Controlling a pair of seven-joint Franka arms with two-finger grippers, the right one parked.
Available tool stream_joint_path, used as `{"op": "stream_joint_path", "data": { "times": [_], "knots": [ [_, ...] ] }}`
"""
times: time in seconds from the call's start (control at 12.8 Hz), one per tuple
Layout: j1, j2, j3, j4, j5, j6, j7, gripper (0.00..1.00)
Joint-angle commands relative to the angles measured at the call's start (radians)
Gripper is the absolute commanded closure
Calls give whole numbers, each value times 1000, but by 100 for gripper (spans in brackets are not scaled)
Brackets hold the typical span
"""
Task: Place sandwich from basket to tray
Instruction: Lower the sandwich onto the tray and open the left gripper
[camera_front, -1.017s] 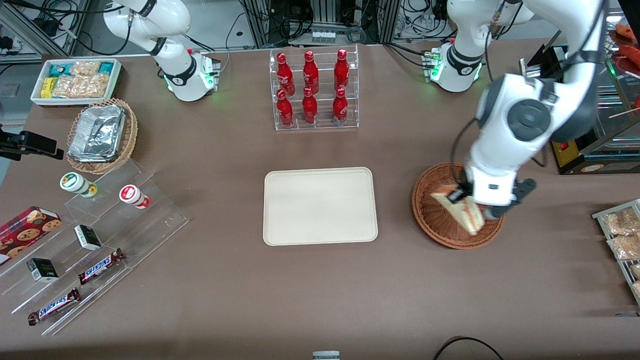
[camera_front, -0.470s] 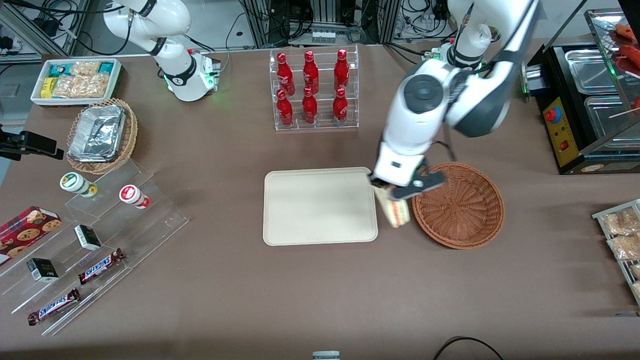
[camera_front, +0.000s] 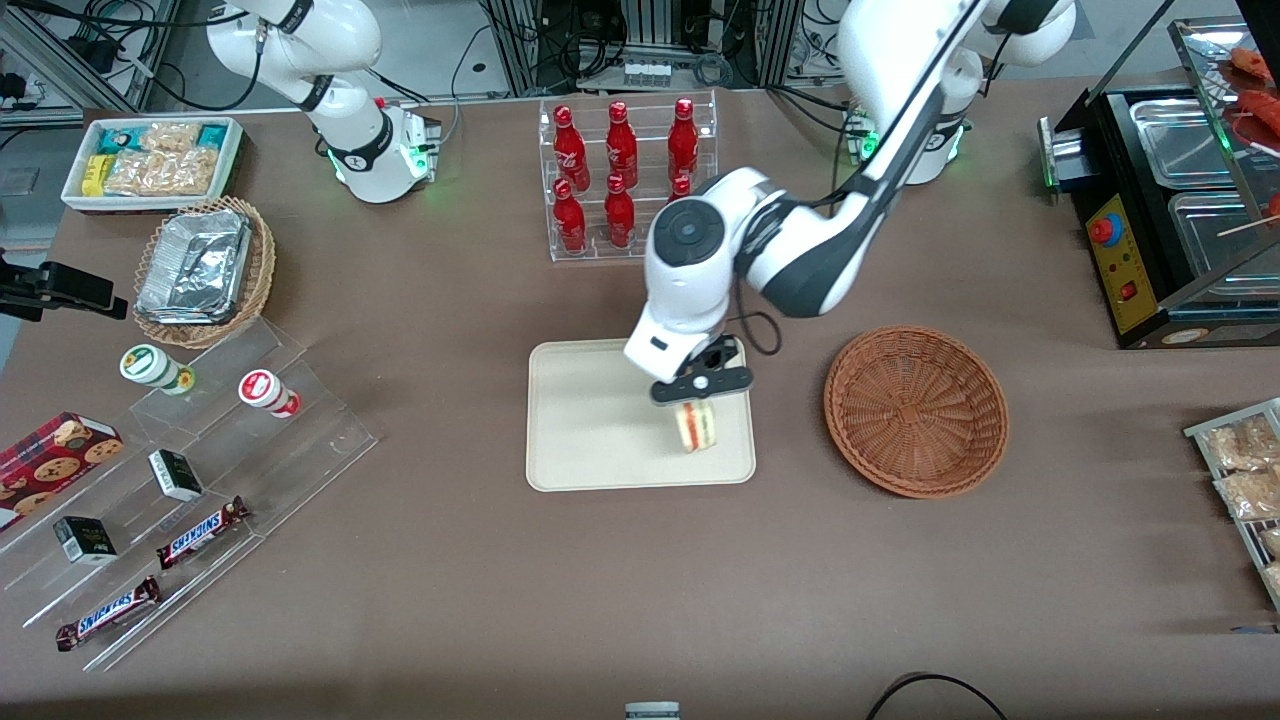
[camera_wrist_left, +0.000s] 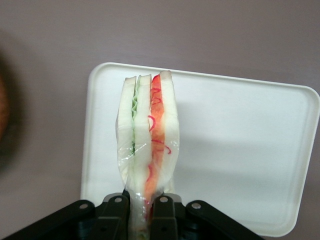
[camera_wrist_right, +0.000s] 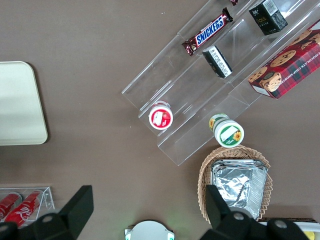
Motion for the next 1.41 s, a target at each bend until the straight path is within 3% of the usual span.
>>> {"op": "stream_joint_path", "data": {
  "times": [0.0,0.31,0.47,0.94,1.02,1.17,1.33],
  "knots": [
    [-39,53,12,38,22,60,6,100],
    [-84,128,12,39,34,186,8,100],
    [-93,160,12,39,103,221,3,100],
    [-113,212,13,36,111,223,4,100],
    [-113,214,13,36,109,226,4,95],
    [-113,214,13,36,109,226,4,0],
    [-112,203,13,39,108,224,-6,0]
  ]
}}
